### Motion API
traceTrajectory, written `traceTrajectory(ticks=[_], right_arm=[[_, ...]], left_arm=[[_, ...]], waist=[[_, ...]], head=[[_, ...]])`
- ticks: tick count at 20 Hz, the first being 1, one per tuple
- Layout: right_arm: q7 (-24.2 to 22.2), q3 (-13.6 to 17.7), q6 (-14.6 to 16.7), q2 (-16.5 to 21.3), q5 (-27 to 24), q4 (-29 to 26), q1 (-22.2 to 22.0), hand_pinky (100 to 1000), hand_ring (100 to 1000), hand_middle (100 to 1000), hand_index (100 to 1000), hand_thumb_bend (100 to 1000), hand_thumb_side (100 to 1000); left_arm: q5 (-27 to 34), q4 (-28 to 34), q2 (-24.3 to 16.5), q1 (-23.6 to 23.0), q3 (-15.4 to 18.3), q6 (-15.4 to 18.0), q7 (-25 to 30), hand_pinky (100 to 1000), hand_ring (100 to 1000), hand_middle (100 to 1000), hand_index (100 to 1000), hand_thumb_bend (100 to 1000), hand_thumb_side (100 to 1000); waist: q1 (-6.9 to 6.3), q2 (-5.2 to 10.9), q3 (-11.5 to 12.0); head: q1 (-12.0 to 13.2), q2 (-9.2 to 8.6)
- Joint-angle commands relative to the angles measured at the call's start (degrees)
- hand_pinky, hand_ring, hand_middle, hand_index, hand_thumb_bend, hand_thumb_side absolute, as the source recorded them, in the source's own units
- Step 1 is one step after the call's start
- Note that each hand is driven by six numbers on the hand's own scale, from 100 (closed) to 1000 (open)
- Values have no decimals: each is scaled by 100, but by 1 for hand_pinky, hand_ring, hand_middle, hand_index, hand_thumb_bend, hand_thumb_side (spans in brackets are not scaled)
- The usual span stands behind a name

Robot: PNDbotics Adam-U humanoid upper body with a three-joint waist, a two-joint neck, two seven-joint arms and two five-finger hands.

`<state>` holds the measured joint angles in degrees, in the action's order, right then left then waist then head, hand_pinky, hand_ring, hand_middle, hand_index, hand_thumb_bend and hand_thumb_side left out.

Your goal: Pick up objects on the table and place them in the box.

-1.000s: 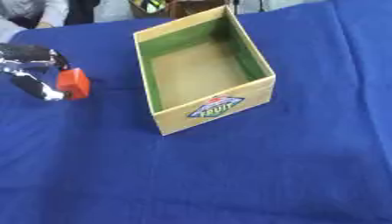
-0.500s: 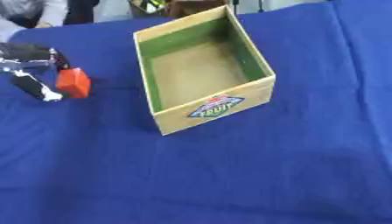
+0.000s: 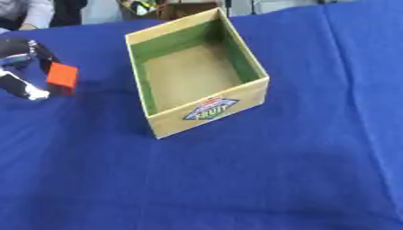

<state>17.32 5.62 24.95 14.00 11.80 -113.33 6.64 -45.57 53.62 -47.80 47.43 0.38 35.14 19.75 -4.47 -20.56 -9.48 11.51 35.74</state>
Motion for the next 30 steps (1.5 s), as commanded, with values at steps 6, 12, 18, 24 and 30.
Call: traceTrajectory(ticks=[6,12,18,24,30], right_arm=[[-14,35,32,199,-199,-127,20,738,602,498,663,100,810],[-48,28,13,227,-261,-127,27,738,602,498,663,100,810],[-99,-11,-12,237,-311,-127,71,738,602,498,663,100,809],[-153,-71,36,240,-460,-127,203,737,601,499,662,100,809],[-186,-91,70,228,-616,-127,333,736,601,498,661,100,808]], left_arm=[[582,698,-83,475,137,-569,-266,195,536,436,195,100,293],[706,878,242,923,19,-678,-166,185,529,427,194,100,303],[787,884,808,1432,-108,-749,-10,172,519,416,194,100,312],[-91,548,1691,1841,-182,-982,-300,169,524,410,196,100,315],[-1586,475,2132,1776,-411,-791,-836,202,535,427,200,100,305]], waist=[[-8,282,37],[-64,331,-41],[-123,346,-191],[-115,310,-414],[-101,257,-560]], head=[[166,70],[363,80],[462,81],[625,52],[708,-7]])
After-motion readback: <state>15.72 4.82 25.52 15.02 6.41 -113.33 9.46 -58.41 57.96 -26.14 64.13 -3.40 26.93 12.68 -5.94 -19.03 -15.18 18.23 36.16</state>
